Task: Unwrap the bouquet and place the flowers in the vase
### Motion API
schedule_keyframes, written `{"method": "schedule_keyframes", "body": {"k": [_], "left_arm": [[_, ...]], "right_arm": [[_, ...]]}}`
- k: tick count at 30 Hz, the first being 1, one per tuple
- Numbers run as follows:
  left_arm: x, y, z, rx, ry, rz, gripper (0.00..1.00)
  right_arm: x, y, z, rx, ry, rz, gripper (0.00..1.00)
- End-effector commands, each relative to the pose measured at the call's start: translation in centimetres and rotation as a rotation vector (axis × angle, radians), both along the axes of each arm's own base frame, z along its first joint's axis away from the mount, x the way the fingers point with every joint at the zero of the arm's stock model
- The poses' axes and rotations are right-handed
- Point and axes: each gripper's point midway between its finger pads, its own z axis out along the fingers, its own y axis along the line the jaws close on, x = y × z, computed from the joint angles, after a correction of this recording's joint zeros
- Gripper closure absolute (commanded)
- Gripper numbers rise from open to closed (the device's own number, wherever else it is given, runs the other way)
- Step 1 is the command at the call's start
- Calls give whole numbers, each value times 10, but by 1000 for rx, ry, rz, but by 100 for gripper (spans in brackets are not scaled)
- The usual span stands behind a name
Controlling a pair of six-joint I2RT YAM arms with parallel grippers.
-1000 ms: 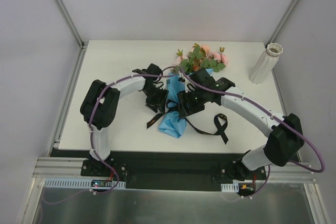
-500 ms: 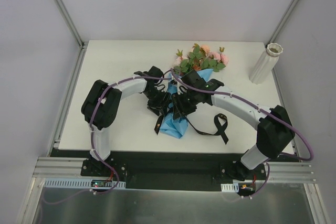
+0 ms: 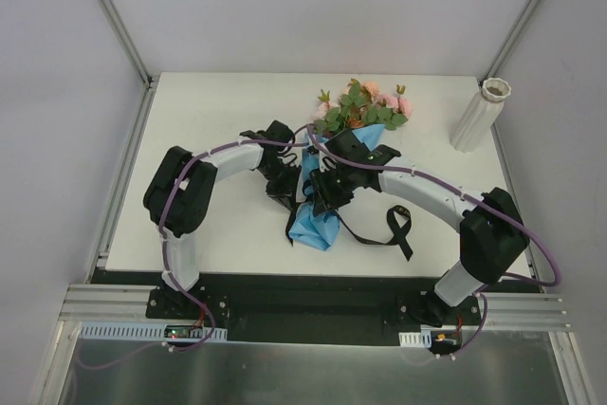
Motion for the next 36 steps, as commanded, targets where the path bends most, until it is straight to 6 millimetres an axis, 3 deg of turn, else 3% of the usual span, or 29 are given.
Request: {"method": "schedule_keyframes", "body": {"k": [1, 9, 15, 19, 28, 33, 36], "left_arm": [[2, -5, 51, -73, -112, 14, 100], [-3, 3, 130, -152, -269, 123, 100], [-3, 11, 188, -207, -403, 178, 100], [8, 20, 238, -230, -552, 225, 100], [21, 33, 302, -258, -716, 324, 100], [31, 67, 339, -199, -877, 469, 100], [33, 77, 357, -198, -931, 518, 100]], "right_arm": [[5, -6, -16, -54, 3, -37, 68], [10, -23, -34, -145, -9, -80, 88], [7, -30, -47, -176, 10, -95, 94], [6, -32, -48, -177, 3, -105, 97], [9, -30, -34, -112, -42, -128, 90], [11, -27, -25, -63, -70, -130, 84], [14, -27, -18, -57, -88, -131, 82]]}}
